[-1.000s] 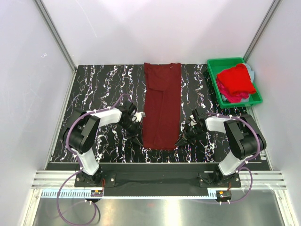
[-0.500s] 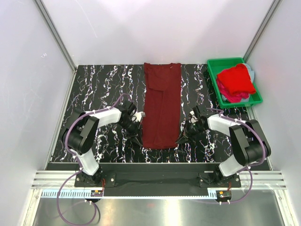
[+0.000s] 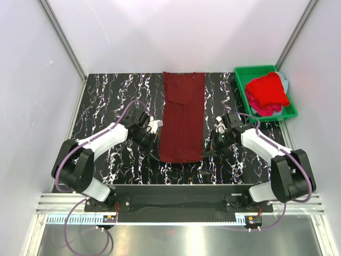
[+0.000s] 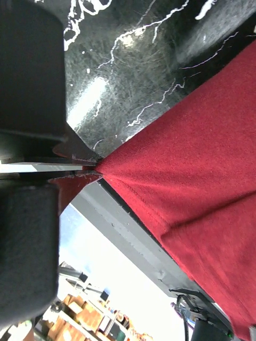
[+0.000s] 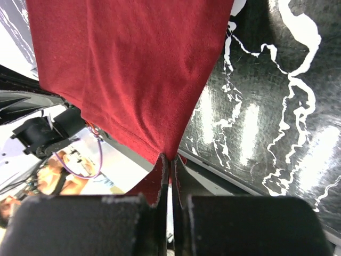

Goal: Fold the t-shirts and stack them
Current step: Fold the tshirt

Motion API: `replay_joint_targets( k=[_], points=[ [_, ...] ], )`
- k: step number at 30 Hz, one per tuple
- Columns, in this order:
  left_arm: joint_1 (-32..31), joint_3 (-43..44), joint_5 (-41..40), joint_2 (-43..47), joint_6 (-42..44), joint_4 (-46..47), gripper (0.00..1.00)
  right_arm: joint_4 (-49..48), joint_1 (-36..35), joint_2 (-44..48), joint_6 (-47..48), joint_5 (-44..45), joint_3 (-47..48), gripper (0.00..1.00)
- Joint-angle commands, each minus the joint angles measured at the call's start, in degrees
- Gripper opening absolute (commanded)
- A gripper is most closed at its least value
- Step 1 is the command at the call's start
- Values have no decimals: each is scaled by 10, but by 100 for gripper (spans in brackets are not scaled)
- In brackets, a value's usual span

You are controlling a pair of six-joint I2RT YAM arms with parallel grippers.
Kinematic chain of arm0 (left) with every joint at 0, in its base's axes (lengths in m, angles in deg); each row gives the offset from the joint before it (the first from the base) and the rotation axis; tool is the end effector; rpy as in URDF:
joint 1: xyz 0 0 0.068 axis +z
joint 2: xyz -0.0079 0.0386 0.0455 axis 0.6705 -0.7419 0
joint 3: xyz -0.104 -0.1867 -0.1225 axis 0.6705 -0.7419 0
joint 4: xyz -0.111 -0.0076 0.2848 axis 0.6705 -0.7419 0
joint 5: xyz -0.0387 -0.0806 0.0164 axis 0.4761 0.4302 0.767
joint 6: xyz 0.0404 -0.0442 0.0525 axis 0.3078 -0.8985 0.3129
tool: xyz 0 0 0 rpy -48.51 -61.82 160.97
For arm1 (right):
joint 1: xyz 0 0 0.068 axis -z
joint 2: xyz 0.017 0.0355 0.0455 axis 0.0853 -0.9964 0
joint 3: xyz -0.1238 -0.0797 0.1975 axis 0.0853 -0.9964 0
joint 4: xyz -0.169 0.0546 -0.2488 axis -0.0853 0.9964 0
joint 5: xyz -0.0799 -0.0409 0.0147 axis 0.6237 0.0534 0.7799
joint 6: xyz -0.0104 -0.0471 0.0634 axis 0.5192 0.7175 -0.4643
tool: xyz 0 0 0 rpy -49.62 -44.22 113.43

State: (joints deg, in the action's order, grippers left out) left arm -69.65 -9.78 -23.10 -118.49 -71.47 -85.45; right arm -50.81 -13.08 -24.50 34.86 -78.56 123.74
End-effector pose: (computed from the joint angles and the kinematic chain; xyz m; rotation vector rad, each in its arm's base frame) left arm 0.2668 -0.1864 0.1190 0.4996 2.8770 -1.0798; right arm 0.2750 0.1320 0.1052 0.1615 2.8773 1.0865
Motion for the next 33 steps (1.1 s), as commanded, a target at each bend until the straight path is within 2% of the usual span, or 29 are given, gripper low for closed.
replay_joint_targets(
  k=[1,6,9,16,23,33],
  points=[
    [-3,-13,-8,42,26,-26,0,36,4,36,34,24,27,0],
    [-3,-18,-11,69,41,-42,0,65,22,68,56,44,51,0],
    [0,17,-11,63,53,-51,0,71,39,76,61,40,60,0],
    [0,125,3,-32,68,-62,0,23,88,60,44,28,80,0],
    [7,229,-5,-115,79,-66,0,-7,92,19,49,16,105,0],
    [43,337,-19,-187,83,-73,0,-37,102,-76,61,21,216,0]
  ],
)
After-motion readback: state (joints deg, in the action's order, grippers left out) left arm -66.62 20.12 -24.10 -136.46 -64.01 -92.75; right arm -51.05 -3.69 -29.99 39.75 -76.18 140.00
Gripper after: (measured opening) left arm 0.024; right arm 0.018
